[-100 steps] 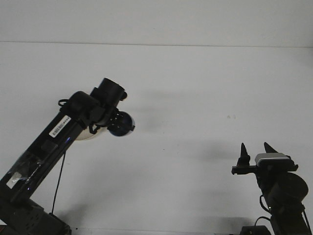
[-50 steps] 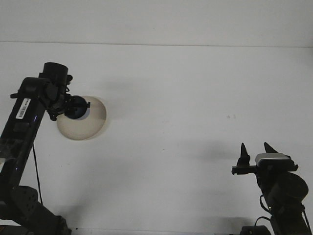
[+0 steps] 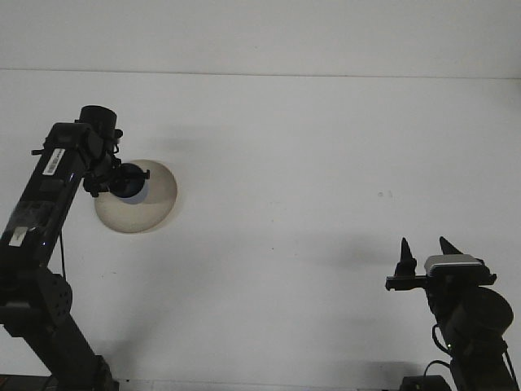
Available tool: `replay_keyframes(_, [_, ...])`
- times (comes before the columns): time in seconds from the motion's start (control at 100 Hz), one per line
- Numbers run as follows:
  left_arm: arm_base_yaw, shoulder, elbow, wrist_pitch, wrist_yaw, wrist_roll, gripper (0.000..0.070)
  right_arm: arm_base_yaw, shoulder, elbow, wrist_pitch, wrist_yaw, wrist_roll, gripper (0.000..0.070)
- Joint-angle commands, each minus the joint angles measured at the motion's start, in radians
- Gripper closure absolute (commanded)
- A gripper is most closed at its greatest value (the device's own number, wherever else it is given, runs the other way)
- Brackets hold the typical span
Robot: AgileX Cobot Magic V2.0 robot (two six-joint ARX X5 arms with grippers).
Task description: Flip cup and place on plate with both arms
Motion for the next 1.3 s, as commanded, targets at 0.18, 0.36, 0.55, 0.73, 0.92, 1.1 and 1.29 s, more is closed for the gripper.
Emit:
replay_keyframes(0.18, [0.007, 0.078, 0.017, 0.004, -0.005, 0.013, 0.0687, 0.001, 0.002, 0.009, 0.008, 0.003, -0.008, 0.0215])
replay_keyframes(0.36, [0.013, 0.083, 0.017, 0.014, -0.005, 0.013, 0.0656, 0.001, 0.002, 0.009, 0.008, 0.003, -0.009, 0.0215])
replay_keyframes(0.55, [0.02, 0.083, 0.017, 0.016, -0.005, 0.013, 0.0429, 0.001, 0.002, 0.009, 0.008, 0.003, -0.008, 0.0215])
replay_keyframes(0.73, [0.022, 0.082, 0.029, 0.017, -0.005, 0.016, 0.0428, 0.001, 0.002, 0.009, 0.008, 0.003, -0.008, 0.0215])
replay_keyframes(0.92, [0.025, 0.071, 0.102, 0.003, -0.005, 0.015, 0.0428, 0.001, 0.002, 0.009, 0.008, 0.003, -0.008, 0.0215])
replay_keyframes(1.1, [0.025, 0.0, 0.143, -0.016, -0.005, 0.01, 0.0428, 0.001, 0.002, 0.009, 0.008, 0.003, -0.008, 0.0215])
replay_keyframes(1.29, [0.024, -0.119, 0.143, -0.058, 0.015, -0.019, 0.0428, 0.001, 0.002, 0.009, 0.008, 0.003, -0.008, 0.0215])
